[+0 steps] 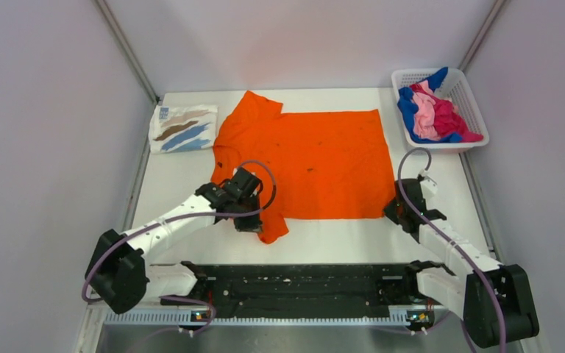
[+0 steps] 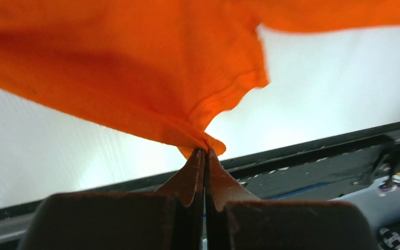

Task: Fold and stack the t-shirts
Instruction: Grab the side of the flattened tshirt closest away from the robot with both arms, then fold the flattened tshirt in 1/3 of the way

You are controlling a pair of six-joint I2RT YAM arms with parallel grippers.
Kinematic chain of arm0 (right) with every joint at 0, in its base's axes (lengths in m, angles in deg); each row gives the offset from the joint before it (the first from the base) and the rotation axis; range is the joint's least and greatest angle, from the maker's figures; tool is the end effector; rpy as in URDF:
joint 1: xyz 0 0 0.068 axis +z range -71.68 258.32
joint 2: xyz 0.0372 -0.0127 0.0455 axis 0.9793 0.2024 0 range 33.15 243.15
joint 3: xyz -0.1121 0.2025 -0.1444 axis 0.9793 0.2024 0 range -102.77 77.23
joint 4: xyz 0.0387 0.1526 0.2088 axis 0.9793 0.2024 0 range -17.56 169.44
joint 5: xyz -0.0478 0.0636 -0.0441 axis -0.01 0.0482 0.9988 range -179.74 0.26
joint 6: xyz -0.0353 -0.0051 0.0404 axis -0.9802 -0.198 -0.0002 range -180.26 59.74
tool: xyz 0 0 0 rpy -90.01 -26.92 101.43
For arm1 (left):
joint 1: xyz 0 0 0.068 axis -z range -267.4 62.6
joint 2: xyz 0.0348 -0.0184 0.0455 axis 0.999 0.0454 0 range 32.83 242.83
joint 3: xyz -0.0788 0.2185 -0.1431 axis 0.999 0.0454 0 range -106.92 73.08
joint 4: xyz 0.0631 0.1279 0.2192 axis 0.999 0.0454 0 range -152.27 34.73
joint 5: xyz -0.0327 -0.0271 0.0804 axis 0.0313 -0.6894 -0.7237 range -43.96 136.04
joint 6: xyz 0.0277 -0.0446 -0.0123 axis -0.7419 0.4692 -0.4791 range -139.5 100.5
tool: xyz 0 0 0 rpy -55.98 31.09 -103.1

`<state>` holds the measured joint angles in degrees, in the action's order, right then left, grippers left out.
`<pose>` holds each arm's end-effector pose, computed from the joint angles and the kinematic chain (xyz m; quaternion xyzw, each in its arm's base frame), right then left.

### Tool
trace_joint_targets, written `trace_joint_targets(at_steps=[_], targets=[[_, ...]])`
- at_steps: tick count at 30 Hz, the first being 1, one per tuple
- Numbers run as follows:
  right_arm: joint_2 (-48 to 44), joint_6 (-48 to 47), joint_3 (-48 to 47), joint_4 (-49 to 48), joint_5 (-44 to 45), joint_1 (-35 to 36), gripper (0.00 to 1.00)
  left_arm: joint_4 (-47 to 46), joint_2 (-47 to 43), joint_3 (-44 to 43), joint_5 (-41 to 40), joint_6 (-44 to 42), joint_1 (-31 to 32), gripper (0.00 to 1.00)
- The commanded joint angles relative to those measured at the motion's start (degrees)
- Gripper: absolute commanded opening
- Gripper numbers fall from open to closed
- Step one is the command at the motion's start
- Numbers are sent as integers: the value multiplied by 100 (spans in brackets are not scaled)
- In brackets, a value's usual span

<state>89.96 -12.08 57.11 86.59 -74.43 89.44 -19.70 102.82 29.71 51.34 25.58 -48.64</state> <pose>0.1748 0.0247 0.1521 0.3391 0.8712 0.0551 0.3508 0.1653 -0.1368 0.2031 -0.0458 0.9815 -0.1544 0.1038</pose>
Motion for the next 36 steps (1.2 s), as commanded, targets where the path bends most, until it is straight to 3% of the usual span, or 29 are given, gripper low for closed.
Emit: trace_joint_targets(at_steps=[1,8,15,36], targets=[[243,-283,-645,-258,-266,-30,0,-463,218,-796,-181,-468,-283,0],[634,-485,-1318,-211,-171,-30,0,-793,619,-1573,-155,-787,-1165,0],[1005,-797,-2062,131,463,-34,0,-927,977,-2337,-204,-1106,-1977,0],[2144,-1341,-3122,-366,532,-142,0,-1550,2185,-3724,-138,-2251,-2594,0]])
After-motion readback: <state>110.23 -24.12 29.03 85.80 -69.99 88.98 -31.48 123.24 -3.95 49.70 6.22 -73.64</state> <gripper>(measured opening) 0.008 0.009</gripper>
